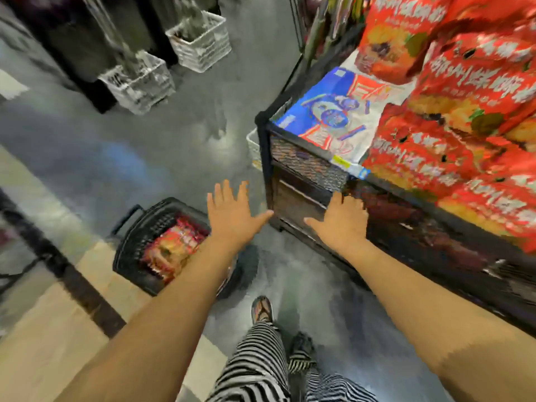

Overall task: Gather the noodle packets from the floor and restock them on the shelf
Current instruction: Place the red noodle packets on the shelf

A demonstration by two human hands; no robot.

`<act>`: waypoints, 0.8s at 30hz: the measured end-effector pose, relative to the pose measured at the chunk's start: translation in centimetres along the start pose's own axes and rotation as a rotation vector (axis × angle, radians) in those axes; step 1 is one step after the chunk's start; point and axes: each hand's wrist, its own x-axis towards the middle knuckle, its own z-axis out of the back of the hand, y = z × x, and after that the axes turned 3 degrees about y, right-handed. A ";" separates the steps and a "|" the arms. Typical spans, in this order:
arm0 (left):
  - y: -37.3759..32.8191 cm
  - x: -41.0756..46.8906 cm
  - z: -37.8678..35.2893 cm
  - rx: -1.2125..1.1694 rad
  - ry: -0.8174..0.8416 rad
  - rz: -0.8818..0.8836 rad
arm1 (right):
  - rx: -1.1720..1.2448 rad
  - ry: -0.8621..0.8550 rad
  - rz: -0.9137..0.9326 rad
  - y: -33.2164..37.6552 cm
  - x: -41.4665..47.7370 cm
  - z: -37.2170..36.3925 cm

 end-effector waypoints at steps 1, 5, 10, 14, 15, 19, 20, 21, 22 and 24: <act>1.9 -1.1 -0.6 -0.006 0.027 0.054 | -0.021 0.040 0.030 1.2 -0.6 -1.2; 9.5 -4.9 -3.1 -0.081 0.095 0.252 | -0.106 0.208 0.112 6.3 -2.6 -5.3; 18.5 -7.7 -5.7 -0.083 0.168 0.418 | -0.166 0.382 0.157 12.6 -3.6 -9.7; 25.5 -8.0 -7.5 -0.063 0.233 0.461 | -0.170 0.442 0.138 18.2 -4.2 -13.0; 27.3 -7.8 -7.9 -0.055 0.249 0.460 | -0.162 0.458 0.122 19.5 -4.3 -14.0; 34.1 -6.0 -9.2 -0.011 0.307 0.383 | -0.063 0.511 0.018 25.2 -4.8 -17.1; 35.8 -5.1 -9.5 -0.002 0.312 0.357 | -0.044 0.522 -0.012 26.7 -4.8 -18.1; 37.4 -4.2 -9.9 -0.001 0.323 0.332 | 0.003 0.545 -0.058 28.0 -4.4 -19.6; 38.8 -3.2 -10.4 0.003 0.333 0.305 | 0.063 0.553 -0.104 29.2 -3.9 -21.2; 41.3 -1.0 -11.9 0.042 0.323 0.244 | 0.133 0.573 -0.149 30.7 -2.4 -25.8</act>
